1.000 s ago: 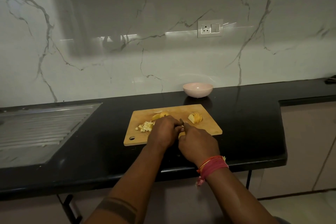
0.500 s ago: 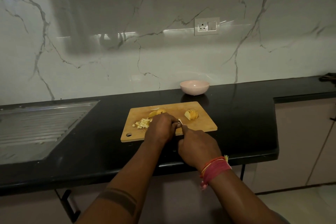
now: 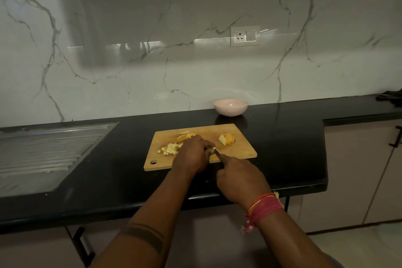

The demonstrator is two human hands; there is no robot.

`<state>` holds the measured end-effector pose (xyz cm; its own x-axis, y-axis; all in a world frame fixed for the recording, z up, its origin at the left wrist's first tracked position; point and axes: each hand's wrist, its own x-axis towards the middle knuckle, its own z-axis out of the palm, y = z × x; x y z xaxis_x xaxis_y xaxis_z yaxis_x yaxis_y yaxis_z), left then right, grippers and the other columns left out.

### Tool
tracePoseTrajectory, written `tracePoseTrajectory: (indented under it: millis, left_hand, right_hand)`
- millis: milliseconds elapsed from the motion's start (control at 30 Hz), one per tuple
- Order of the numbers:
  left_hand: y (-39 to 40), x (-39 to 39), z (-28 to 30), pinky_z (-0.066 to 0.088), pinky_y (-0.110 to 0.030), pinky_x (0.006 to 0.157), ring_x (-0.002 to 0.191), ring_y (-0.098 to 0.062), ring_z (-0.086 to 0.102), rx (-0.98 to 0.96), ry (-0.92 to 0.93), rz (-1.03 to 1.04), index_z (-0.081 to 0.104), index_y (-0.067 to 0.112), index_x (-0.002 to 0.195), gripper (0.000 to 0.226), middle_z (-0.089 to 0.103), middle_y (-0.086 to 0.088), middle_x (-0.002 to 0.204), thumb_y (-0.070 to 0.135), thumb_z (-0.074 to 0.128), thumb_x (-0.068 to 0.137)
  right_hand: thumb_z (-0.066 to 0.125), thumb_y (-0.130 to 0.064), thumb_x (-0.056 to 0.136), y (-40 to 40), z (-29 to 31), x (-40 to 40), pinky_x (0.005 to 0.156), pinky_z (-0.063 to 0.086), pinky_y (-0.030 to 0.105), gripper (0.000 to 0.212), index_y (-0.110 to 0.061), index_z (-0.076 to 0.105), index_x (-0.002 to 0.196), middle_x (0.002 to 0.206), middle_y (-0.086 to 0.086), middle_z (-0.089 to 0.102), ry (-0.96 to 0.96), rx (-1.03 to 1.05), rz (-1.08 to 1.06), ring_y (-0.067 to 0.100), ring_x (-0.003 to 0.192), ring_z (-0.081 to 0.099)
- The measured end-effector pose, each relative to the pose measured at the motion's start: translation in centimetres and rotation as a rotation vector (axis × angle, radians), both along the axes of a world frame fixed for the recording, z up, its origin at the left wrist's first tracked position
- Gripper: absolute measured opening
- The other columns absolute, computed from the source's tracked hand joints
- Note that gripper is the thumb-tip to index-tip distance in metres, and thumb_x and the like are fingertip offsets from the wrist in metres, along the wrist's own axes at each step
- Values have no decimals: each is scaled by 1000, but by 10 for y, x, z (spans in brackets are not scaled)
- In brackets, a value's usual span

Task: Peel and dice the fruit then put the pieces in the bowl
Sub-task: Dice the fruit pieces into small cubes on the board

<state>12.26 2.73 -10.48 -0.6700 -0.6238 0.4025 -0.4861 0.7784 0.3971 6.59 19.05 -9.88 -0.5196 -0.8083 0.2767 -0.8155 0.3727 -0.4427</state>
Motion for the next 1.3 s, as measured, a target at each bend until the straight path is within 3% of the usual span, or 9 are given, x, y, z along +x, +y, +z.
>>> tracePoseTrajectory:
  millis: [133, 300, 500, 600, 767, 933, 1033, 1300]
  left_hand:
    - [0, 5, 1, 54, -33, 88, 94, -11, 63, 86, 61, 23, 73, 25, 115, 22, 71, 6, 108, 30, 71, 94]
    - [2, 7, 5, 50, -27, 77, 83, -8, 62, 120, 79, 52, 74, 24, 104, 11, 72, 6, 97, 28, 70, 95]
    - [0, 8, 4, 44, -23, 77, 82, -5, 59, 128, 111, 32, 78, 22, 101, 10, 74, 5, 100, 24, 73, 93]
    - [-3, 7, 4, 42, -20, 79, 80, 0, 55, 140, 142, 32, 78, 21, 103, 11, 74, 8, 104, 22, 73, 93]
    - [-4, 8, 3, 42, -19, 79, 85, -2, 58, 142, 150, 24, 79, 24, 99, 11, 74, 10, 100, 19, 73, 93]
    - [-3, 6, 3, 51, -24, 82, 84, -5, 62, 166, 136, 53, 79, 24, 97, 9, 74, 11, 98, 19, 72, 93]
    - [-1, 5, 4, 54, -27, 82, 84, -5, 64, 174, 133, 62, 78, 25, 95, 6, 75, 9, 96, 22, 74, 92]
    - [8, 7, 8, 47, -24, 74, 79, -4, 60, 178, 124, 71, 74, 26, 93, 5, 72, 7, 93, 22, 71, 94]
  right_hand:
    - [45, -30, 96, 6, -3, 3, 65, 49, 30, 57, -37, 39, 152, 95, -2, 62, -66, -95, 2, 13, 79, 59]
    - [46, -29, 97, -6, 3, 0, 52, 38, 25, 62, -43, 30, 155, 80, -7, 54, -97, -119, -7, 6, 67, 53]
    - [47, -30, 95, -29, 8, -1, 69, 54, 32, 59, -40, 36, 152, 102, 1, 67, -76, -74, 24, 17, 84, 63]
    - [48, -31, 95, -33, 8, -4, 75, 53, 32, 56, -36, 40, 150, 112, 4, 67, -53, -35, 4, 21, 94, 64]
    - [45, -31, 96, -43, 9, -3, 64, 45, 30, 45, -33, 51, 141, 99, 2, 66, -7, -12, 14, 19, 80, 59]
    - [47, -29, 98, -39, 10, -1, 67, 43, 30, 49, -26, 45, 147, 102, 5, 67, 48, 60, 15, 20, 84, 60]
    - [46, -30, 97, -26, 7, 1, 65, 43, 31, 43, -24, 49, 140, 94, 2, 63, 58, 67, 34, 20, 81, 60]
    - [44, -33, 97, -4, 5, 5, 78, 53, 34, 54, -28, 41, 150, 109, 5, 66, 37, 62, 27, 20, 93, 63]
